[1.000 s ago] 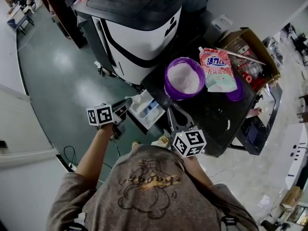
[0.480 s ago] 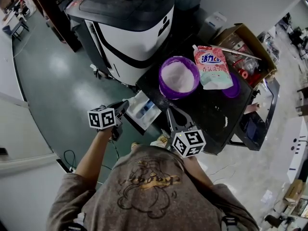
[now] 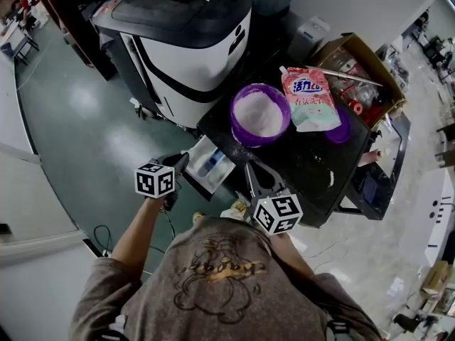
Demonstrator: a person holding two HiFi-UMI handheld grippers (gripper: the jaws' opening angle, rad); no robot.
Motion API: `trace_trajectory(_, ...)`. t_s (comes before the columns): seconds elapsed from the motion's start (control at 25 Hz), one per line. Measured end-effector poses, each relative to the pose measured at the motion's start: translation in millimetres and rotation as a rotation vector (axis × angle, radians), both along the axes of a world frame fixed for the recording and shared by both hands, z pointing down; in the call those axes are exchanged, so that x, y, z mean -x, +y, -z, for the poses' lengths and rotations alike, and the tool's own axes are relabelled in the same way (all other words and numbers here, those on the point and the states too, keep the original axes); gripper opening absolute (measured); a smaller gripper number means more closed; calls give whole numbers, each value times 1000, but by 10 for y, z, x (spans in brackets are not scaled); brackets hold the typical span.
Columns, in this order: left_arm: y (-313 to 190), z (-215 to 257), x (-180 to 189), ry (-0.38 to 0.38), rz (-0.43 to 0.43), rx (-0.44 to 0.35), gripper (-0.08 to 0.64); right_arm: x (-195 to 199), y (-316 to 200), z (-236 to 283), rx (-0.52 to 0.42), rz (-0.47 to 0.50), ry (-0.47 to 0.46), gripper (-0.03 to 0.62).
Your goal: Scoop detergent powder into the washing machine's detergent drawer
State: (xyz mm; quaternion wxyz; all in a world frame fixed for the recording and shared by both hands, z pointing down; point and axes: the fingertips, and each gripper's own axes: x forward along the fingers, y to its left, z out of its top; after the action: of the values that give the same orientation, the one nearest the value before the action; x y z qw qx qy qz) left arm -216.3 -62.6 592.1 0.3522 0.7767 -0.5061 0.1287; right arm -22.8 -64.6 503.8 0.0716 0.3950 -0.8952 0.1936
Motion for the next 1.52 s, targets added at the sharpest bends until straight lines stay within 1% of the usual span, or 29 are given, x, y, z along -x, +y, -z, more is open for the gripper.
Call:
trace_trajectory(0.2, 5, -19, -40, -106, -52, -23, 23, -6, 17, -14, 3, -5, 2, 3)
trace_trajectory(0.52, 20, -31, -96, -201, -109, -53, 23, -10, 64, -49, 11, -11, 1, 3)
trace_trajectory(0.84, 61, -69, -189, -346, -220, -108, 23, -33, 101, -68, 15, -25, 0, 3)
trace_trajectory(1.04, 49, -130, -279, -487, -327, -171, 23, -66, 124, -115, 24, -35, -3, 3)
trace_trajectory(1.2, 50, -147, -328, -557, -378, -189, 23, -72, 142, -127, 31, -40, -8, 2)
trace_trajectory(1.52, 100, -155, -426, -718, -491, -253, 23, -108, 161, -149, 36, -47, -12, 3)
